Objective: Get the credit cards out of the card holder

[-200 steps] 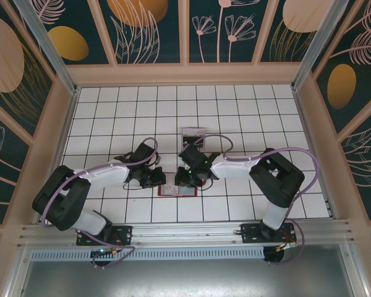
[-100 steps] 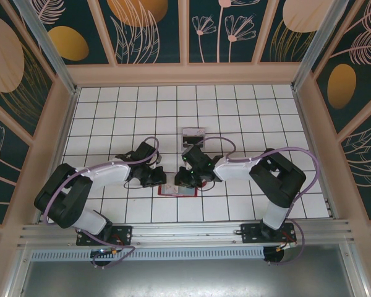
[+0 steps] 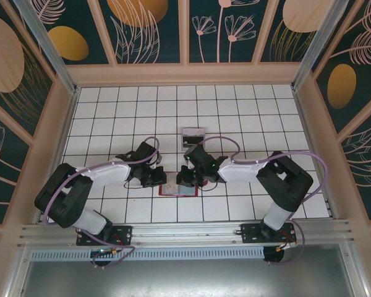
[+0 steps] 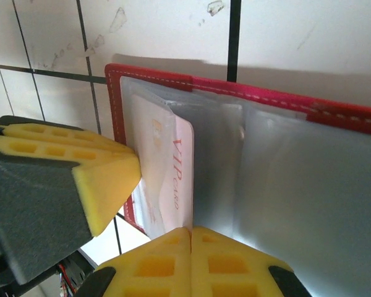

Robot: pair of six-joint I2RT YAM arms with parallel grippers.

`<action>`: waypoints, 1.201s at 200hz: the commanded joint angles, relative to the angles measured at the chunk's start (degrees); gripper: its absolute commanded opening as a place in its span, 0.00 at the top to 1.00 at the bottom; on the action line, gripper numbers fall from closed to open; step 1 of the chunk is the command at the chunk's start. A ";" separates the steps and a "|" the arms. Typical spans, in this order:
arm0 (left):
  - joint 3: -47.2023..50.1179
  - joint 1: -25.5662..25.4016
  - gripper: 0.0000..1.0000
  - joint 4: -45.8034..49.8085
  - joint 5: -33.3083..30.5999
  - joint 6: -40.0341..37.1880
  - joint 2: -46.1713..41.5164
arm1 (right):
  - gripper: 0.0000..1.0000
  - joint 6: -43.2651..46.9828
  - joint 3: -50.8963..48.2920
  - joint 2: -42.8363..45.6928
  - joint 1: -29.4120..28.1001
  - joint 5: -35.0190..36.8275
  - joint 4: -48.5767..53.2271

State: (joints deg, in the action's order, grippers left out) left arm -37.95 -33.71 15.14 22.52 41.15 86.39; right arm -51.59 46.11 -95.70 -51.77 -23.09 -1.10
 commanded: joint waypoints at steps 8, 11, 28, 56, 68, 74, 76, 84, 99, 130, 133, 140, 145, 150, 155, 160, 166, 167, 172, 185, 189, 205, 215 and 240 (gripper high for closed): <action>0.92 -0.28 0.87 3.07 -2.31 -1.15 2.12 | 0.96 -0.18 -1.77 2.73 0.77 1.11 1.18; 0.95 -0.29 0.87 3.06 -2.40 -1.09 2.16 | 0.96 -0.10 -1.93 2.84 0.83 1.12 1.16; 0.95 -0.23 0.87 3.10 -2.49 -1.24 2.12 | 0.96 -0.08 -2.67 3.68 1.18 1.44 1.50; 0.91 -0.26 0.87 3.15 -2.53 -1.11 2.04 | 0.98 0.37 -3.47 5.41 1.91 2.15 2.94; 0.95 -0.23 0.87 3.21 -2.49 -1.07 1.98 | 0.99 1.09 -3.35 6.27 2.19 2.80 4.10; 0.95 -0.29 0.87 3.23 -2.49 -1.07 1.91 | 0.99 1.58 -3.24 6.84 2.26 3.26 4.90; 0.95 -0.30 0.87 3.23 -2.49 -1.07 1.87 | 0.99 1.74 -3.18 7.02 2.34 3.48 5.26; 0.95 -0.26 0.87 3.23 -2.48 -1.07 1.85 | 1.00 2.57 -2.98 7.80 2.35 4.18 6.29; 0.93 -0.27 0.87 3.23 -2.42 -1.07 1.70 | 1.00 4.23 -2.54 9.07 2.59 5.39 8.05; 0.78 -0.29 0.87 3.15 -2.31 -0.88 1.19 | 1.00 7.11 -1.25 10.85 2.92 7.05 11.25; 0.78 -0.25 0.87 3.15 -2.26 -0.88 1.11 | 1.00 7.32 -1.14 10.95 2.98 7.09 11.44; 0.78 -0.27 0.87 3.15 -2.14 -0.83 1.02 | 1.00 7.84 -0.90 11.29 3.13 7.18 11.90; 0.78 -0.24 0.87 3.06 -2.06 -0.91 0.82 | 1.00 8.23 -0.77 11.48 3.24 7.27 12.11; 0.89 -0.24 0.87 2.98 -2.05 -0.85 0.72 | 1.00 8.62 -0.63 11.74 3.29 7.27 12.30; 0.94 -0.25 0.87 2.90 -1.96 -0.87 0.56 | 1.00 9.14 -0.43 11.90 3.47 7.27 12.67; 1.00 -0.28 0.87 2.88 -1.91 -0.88 0.41 | 1.00 9.76 -0.14 12.13 3.61 7.42 13.12; 1.04 -0.23 0.87 2.88 -1.97 -0.89 0.28 | 1.00 10.44 0.36 12.37 3.77 7.72 13.84; 1.04 -0.22 0.87 2.88 -1.96 -0.89 0.23 | 1.00 10.54 0.42 12.37 3.82 7.81 14.02; 1.13 -0.27 0.87 2.88 -1.89 -0.86 0.19 | 1.00 11.17 0.82 12.56 3.99 8.09 14.68; 1.34 -0.29 0.87 2.88 -1.87 -0.87 -0.14 | 1.00 12.90 1.75 13.12 4.45 8.87 16.31; 1.39 -0.25 0.87 2.88 -1.87 -0.88 -0.24 | 1.00 13.34 1.99 13.37 4.60 9.06 16.59; 1.48 -0.32 0.87 2.88 -1.78 -0.75 -0.68 | 1.00 15.48 2.82 14.24 5.39 8.91 17.36; 1.56 -0.23 0.87 2.88 -1.78 -0.61 -1.01 | 1.00 17.39 3.20 14.97 5.61 8.89 17.36; 1.41 -0.25 0.87 2.89 -1.65 -0.54 -2.06 | 1.00 23.61 5.23 16.24 6.37 9.70 19.16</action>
State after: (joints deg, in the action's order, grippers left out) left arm -37.58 -33.71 15.25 22.24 41.15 85.52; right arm -36.14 48.03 -81.78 -46.19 -15.59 14.83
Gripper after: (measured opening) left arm 0.130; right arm 0.051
